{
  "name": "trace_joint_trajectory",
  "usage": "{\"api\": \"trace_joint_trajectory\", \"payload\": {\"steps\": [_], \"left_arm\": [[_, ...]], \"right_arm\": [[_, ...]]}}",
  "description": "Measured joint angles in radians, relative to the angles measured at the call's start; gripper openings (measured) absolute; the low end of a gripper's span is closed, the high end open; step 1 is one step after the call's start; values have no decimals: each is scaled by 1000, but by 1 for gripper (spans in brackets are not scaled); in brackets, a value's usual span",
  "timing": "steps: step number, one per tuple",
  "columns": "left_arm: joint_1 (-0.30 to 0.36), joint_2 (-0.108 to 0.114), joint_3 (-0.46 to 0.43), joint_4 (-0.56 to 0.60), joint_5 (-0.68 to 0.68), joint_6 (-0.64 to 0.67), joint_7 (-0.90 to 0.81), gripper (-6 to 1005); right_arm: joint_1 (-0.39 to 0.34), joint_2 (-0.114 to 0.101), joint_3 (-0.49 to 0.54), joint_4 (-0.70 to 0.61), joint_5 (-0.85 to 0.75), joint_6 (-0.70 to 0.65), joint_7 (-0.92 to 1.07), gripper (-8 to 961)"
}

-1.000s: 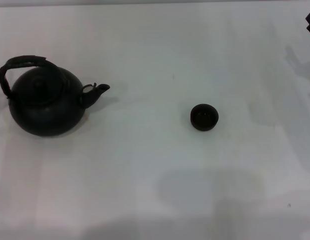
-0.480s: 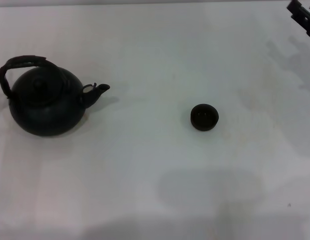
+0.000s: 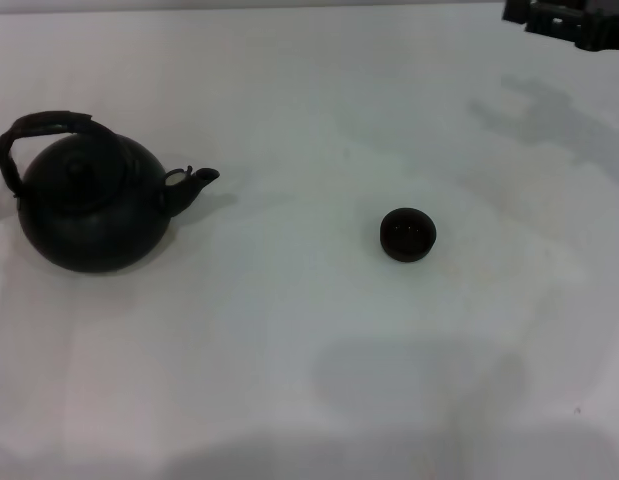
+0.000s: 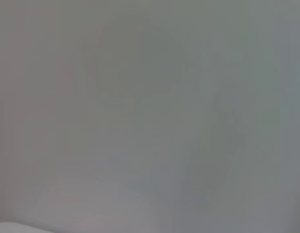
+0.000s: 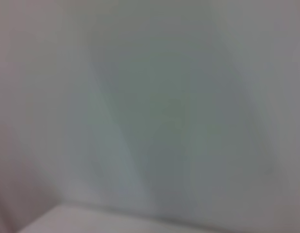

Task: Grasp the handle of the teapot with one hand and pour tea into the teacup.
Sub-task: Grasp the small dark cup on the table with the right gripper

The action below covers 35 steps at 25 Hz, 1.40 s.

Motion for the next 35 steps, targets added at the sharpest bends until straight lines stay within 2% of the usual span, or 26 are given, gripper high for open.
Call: {"api": "trace_joint_trajectory", "payload": {"steps": [4, 7, 11, 12, 17, 23, 26, 33, 35], "left_arm": [[0, 0, -1, 1, -2, -5, 0, 691], [4, 0, -2, 2, -3, -6, 0, 691], [12, 0, -1, 2, -3, -10, 0, 690], [13, 0, -1, 2, -3, -10, 0, 690], [19, 1, 0, 2, 1, -9, 0, 689], [23, 0, 0, 4, 1, -4, 0, 688], [23, -1, -1, 10, 1, -4, 0, 688], [26, -1, -2, 12, -1, -6, 0, 687], [26, -1, -4, 12, -4, -6, 0, 686]], "right_arm": [[1, 7, 0, -180, -189, 60, 183, 832], [1, 32, 1, -345, -354, 128, 321, 831], [5, 78, -18, -540, -496, 225, 479, 830], [5, 78, -18, -540, -496, 225, 479, 830], [34, 84, -188, -653, -622, 280, 635, 828], [87, 88, -409, -765, -780, 268, 788, 827], [105, 89, -459, -787, -799, 268, 816, 827], [185, 96, -706, -850, -1052, 250, 998, 828], [198, 98, -759, -855, -1068, 241, 1018, 828]]}}
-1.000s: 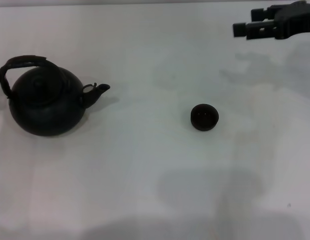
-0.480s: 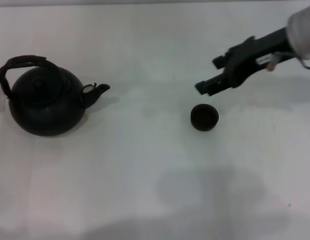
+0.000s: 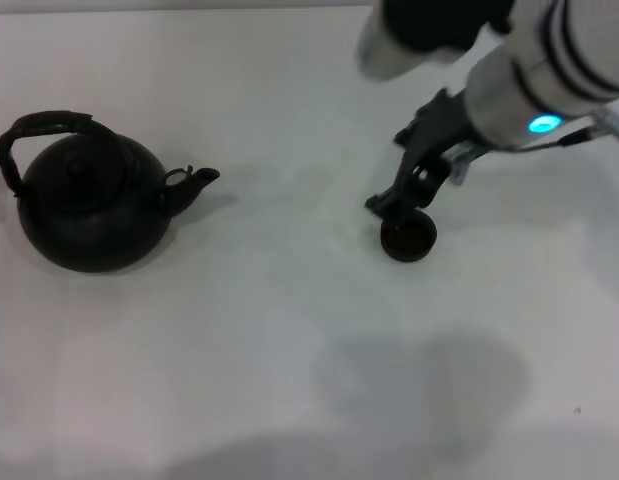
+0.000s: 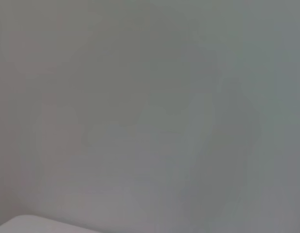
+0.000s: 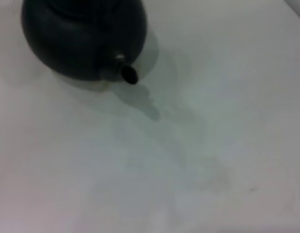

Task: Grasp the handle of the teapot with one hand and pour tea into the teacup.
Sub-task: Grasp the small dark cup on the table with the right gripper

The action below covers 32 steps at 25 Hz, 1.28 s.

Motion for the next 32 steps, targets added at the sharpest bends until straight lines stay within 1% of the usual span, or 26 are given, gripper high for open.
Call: {"api": "trace_joint_trajectory", "payload": {"steps": [4, 11, 19, 32], "left_arm": [[0, 0, -2, 1, -3, 2, 0, 686], [-1, 0, -3, 17, -5, 2, -24, 685], [-7, 0, -3, 27, -6, -2, -38, 683], [-1, 0, -4, 27, -6, -4, -38, 681]], "right_arm": [[29, 2, -102, 10, -2, -4, 46, 828], [36, 4, -157, 29, -4, -2, 100, 827], [38, 3, -168, 109, -7, -33, 110, 827], [51, 3, -174, 181, -24, -76, 108, 827]]}}
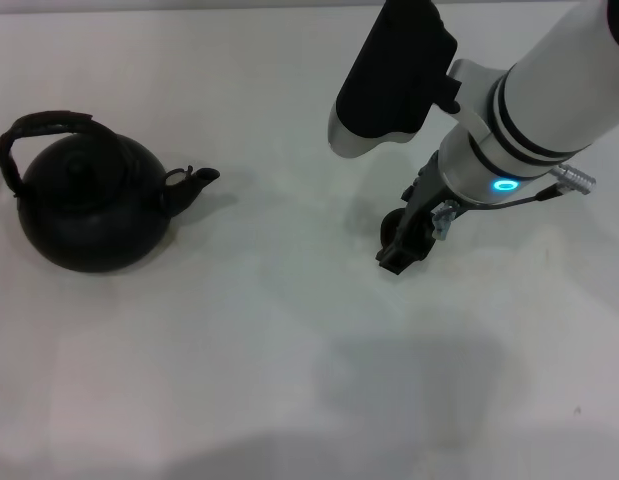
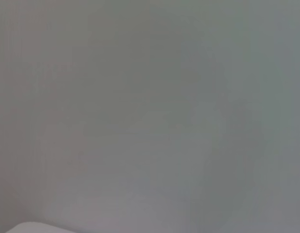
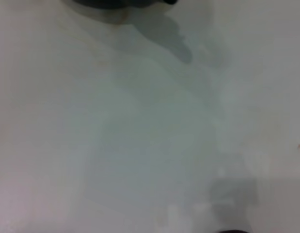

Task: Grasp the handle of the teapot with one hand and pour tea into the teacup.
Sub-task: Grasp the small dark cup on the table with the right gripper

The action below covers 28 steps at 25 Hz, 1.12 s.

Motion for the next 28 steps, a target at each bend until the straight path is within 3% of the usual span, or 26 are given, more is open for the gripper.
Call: {"api": "trace_joint_trajectory", "payload": {"steps": [28], "left_arm": [[1, -1, 0, -5, 3, 0, 0, 677]], "right_arm": [[17, 1, -13, 107, 6, -60, -4, 827]]}}
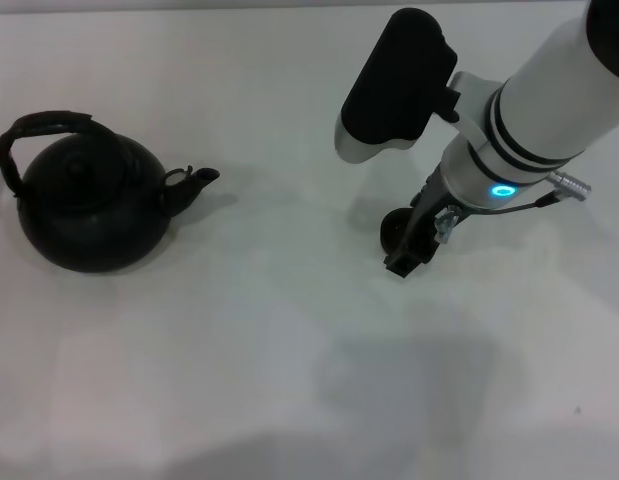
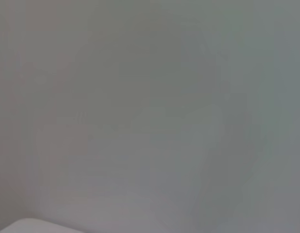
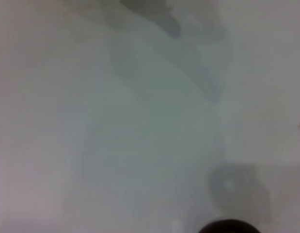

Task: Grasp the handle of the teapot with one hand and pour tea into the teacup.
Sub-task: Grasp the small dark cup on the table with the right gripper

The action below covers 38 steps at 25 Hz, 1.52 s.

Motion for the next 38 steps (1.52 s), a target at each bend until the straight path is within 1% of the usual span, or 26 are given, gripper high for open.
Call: {"api": "trace_joint_trajectory", "payload": {"steps": [18, 38], "left_arm": [[0, 0, 0, -4, -3, 0, 0, 674], [-2, 0, 0, 1, -3, 0, 0, 671]], "right_arm": [[22, 2, -14, 31, 7, -14, -9, 829], [46, 2, -24, 94, 31, -42, -13, 827]]}}
